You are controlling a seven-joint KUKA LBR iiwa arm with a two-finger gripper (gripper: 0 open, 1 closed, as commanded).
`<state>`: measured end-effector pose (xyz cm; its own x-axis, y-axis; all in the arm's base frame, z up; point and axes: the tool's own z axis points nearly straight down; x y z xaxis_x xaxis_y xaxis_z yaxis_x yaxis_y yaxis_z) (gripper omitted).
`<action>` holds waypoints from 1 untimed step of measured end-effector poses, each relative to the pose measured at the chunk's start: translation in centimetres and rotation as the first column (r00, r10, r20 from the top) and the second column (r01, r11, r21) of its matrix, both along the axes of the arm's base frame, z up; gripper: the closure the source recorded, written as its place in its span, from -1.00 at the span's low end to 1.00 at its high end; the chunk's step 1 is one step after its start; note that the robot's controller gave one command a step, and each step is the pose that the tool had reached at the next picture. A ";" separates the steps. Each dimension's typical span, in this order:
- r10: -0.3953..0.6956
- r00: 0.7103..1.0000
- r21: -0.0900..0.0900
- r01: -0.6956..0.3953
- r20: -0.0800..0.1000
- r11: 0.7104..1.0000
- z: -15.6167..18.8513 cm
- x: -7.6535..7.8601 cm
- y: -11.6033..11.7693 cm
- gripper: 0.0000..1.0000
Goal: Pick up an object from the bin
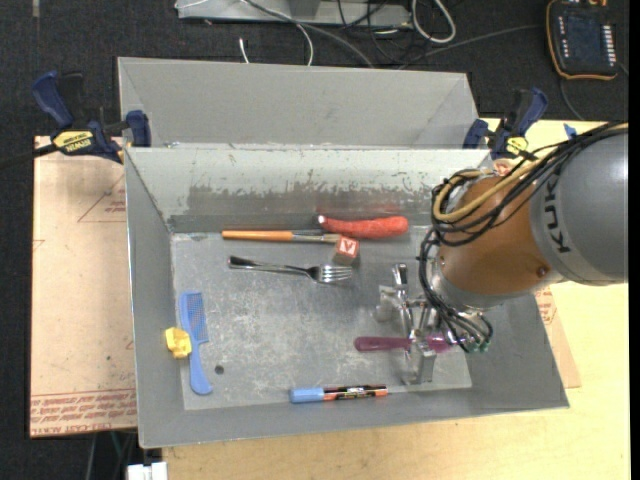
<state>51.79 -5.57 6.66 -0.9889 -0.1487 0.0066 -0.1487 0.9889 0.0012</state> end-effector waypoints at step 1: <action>-0.036 0.999 0.004 0.036 0.014 0.999 6.2 -3.1 0.6 -1.00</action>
Offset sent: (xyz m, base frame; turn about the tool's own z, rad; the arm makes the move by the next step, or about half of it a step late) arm 0.0079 0.0063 0.0334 0.1518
